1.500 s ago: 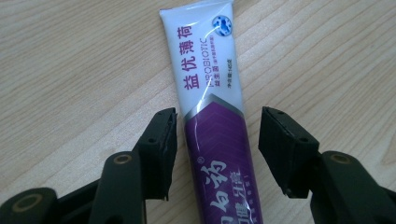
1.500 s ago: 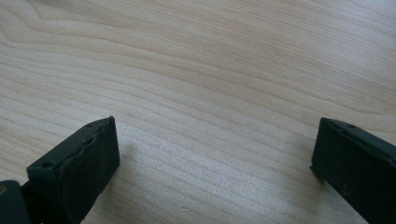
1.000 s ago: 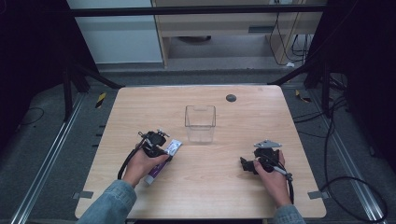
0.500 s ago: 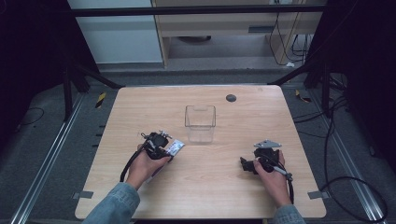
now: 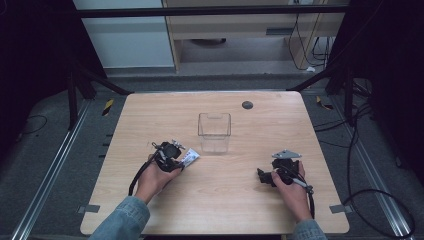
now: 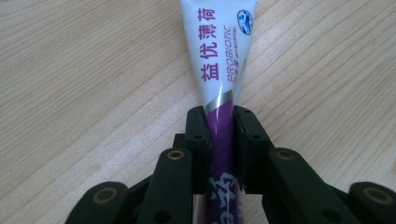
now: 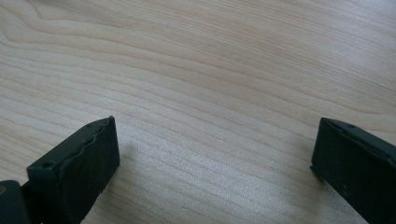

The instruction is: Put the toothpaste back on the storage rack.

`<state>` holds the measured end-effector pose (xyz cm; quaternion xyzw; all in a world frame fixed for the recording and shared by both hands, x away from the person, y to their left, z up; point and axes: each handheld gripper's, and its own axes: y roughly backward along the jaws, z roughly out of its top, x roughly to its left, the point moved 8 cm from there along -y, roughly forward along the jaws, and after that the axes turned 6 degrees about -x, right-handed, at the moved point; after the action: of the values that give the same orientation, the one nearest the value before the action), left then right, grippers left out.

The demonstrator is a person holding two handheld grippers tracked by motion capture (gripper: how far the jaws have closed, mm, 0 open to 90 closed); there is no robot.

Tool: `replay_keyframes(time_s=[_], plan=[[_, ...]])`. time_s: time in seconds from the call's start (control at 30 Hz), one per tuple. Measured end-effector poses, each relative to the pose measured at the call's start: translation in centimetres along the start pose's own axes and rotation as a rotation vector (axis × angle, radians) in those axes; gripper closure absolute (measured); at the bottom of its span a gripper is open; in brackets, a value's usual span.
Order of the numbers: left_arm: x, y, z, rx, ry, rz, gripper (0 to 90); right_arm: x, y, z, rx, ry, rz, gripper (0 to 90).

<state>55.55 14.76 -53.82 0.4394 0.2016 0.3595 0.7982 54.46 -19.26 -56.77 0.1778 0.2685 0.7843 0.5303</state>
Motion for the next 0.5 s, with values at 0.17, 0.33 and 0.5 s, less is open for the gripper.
replay_keyframes(time_s=[0.17,0.33,0.5], plan=[[-0.3,0.4,0.1,-0.020,-0.010,-0.010,77.6,0.0,0.0,0.0,0.000,0.000,0.000,1.1],[-0.1,1.4,0.9,-0.073,-0.015,0.002,77.7,0.0,0.0,0.0,0.000,0.000,0.000,1.1],[0.2,2.8,1.9,-0.130,-0.017,0.002,77.7,0.0,0.0,0.0,0.000,0.000,0.000,1.0]])
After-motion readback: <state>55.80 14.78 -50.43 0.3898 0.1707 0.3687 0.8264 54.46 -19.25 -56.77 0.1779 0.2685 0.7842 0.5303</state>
